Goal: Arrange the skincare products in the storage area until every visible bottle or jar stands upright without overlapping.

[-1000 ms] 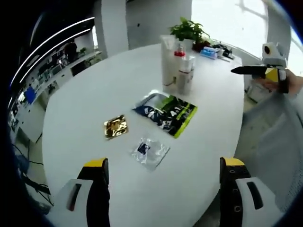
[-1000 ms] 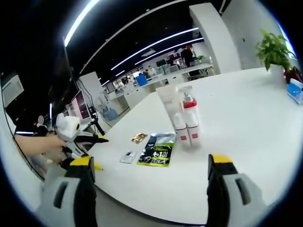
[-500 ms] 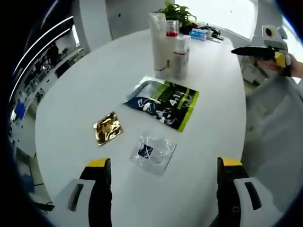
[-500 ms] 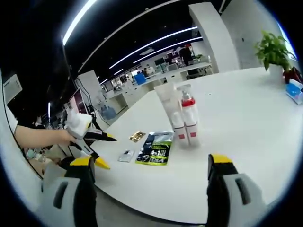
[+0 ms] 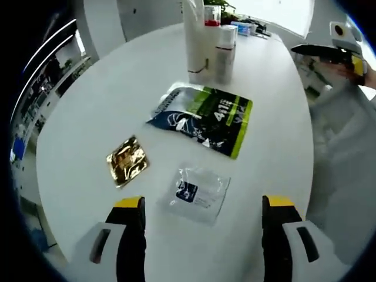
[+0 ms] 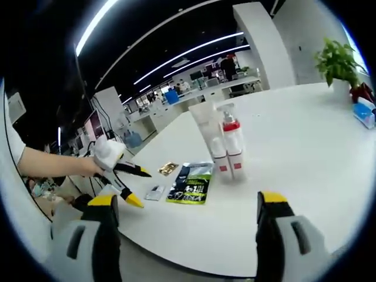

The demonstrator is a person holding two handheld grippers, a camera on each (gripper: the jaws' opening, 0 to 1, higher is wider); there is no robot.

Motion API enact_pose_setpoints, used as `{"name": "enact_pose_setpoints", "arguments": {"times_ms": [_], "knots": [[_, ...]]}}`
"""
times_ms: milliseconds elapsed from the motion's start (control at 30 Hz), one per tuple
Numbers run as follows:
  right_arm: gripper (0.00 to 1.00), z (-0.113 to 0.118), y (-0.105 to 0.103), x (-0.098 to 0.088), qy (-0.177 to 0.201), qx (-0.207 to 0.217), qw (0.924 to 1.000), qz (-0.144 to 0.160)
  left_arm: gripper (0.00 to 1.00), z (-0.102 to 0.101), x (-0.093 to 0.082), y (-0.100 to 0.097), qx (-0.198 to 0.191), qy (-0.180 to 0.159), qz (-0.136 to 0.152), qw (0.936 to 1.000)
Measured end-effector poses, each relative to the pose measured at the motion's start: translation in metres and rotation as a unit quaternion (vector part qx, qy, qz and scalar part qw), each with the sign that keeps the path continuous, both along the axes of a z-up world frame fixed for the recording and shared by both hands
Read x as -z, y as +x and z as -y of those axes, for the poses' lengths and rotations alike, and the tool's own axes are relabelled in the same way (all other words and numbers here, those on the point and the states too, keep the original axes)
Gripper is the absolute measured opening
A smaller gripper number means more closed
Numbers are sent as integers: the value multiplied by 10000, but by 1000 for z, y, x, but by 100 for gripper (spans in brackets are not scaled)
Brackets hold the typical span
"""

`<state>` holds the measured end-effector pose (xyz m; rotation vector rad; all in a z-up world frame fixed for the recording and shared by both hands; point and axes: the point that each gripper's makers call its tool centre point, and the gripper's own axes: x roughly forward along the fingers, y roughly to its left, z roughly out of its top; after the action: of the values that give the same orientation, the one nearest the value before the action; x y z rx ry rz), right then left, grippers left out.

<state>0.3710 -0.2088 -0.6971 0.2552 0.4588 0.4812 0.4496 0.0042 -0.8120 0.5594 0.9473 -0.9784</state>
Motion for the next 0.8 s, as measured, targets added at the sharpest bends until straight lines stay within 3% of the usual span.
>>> {"name": "enact_pose_setpoints", "arguments": {"times_ms": [300, 800], "knots": [[98, 3, 1, 3, -18, 29, 10000, -31, 66, 7, 8, 2, 133, -42, -209, 9997], [98, 4, 1, 4, -36, 49, 10000, -39, 46, 4, 11, 5, 536, 212, -69, 9983]]}}
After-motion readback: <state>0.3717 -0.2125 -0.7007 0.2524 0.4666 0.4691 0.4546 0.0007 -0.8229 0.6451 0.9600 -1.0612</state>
